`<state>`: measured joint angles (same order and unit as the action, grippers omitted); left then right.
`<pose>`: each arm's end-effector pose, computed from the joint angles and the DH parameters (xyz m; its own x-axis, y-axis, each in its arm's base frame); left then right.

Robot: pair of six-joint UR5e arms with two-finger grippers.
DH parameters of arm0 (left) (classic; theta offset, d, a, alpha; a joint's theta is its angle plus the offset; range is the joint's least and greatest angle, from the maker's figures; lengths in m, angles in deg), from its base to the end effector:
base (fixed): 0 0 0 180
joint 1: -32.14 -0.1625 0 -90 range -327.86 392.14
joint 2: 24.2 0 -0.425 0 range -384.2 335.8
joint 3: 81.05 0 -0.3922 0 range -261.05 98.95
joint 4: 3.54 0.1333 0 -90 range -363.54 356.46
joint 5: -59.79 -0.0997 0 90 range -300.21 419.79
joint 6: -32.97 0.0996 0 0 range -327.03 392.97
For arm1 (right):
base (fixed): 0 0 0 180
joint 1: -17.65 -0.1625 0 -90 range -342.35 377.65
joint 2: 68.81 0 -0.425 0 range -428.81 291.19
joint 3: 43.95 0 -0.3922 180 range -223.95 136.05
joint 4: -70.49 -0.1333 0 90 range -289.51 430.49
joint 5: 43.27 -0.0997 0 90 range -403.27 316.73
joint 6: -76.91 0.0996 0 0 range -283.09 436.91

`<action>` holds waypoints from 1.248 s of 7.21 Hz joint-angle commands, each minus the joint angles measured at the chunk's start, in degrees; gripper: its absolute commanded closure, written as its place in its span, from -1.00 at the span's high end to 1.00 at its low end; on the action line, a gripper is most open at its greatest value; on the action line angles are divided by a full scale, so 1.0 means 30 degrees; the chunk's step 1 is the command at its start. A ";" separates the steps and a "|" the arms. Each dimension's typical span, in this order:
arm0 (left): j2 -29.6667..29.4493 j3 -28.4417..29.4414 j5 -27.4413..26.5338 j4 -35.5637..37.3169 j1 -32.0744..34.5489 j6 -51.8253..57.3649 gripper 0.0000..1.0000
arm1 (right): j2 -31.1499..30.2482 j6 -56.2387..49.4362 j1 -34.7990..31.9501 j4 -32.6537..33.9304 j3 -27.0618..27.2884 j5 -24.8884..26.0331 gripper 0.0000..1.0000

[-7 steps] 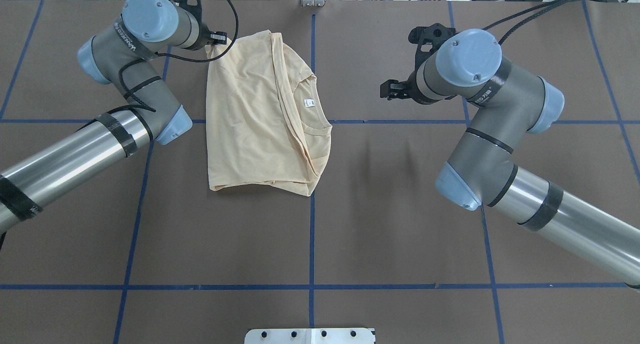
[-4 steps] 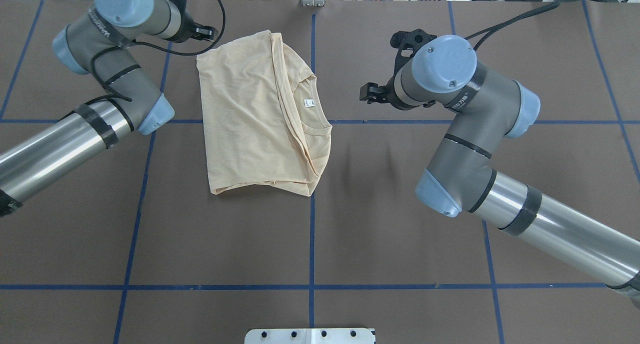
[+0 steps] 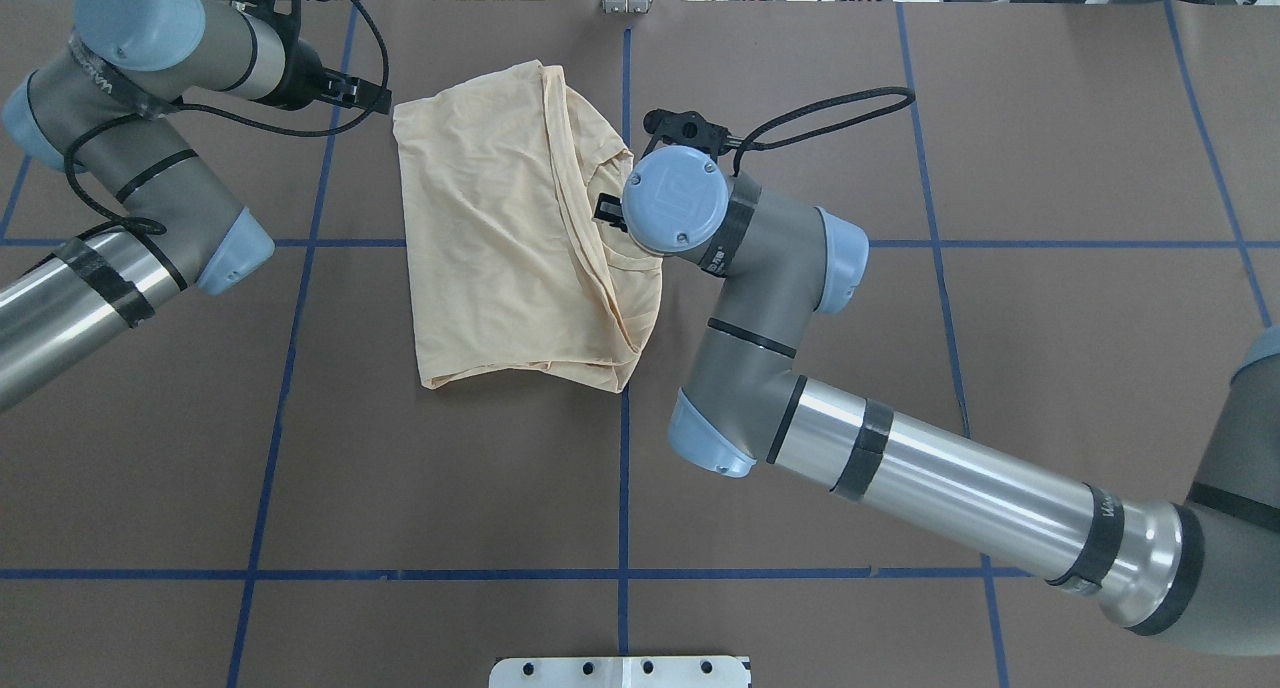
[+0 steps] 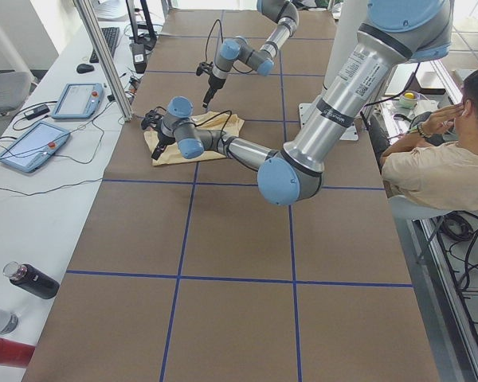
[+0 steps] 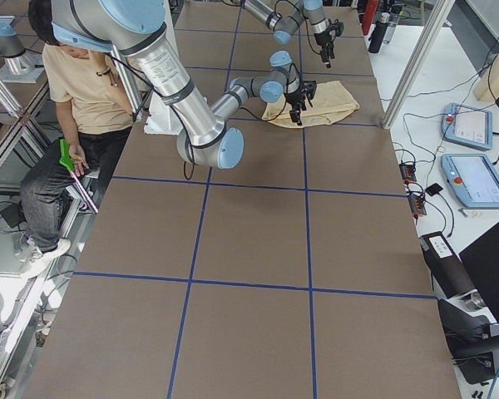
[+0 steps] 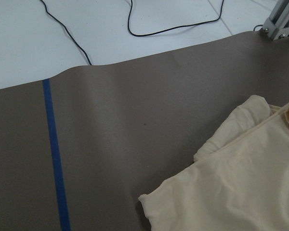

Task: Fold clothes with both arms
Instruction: 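Move the right gripper over the shirt's collar edge while the left gripper withdraws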

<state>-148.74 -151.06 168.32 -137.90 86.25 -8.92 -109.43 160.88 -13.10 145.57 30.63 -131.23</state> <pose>0.3591 -0.6696 0.3774 0.6552 0.2986 -0.6940 0.1810 0.8298 0.5279 -0.6076 -0.5207 0.2105 0.6181 0.2456 0.7467 -0.4717 0.8758 0.1024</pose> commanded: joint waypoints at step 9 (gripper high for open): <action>0.0089 0.0016 -0.0024 -0.0009 -0.0135 0.0048 1.00 | 0.0210 -0.0919 0.0904 -0.0008 -0.1218 0.1400 0.04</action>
<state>-148.47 -151.03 168.24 -137.93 85.89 -8.82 -108.80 158.13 -10.47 145.56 27.06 -127.04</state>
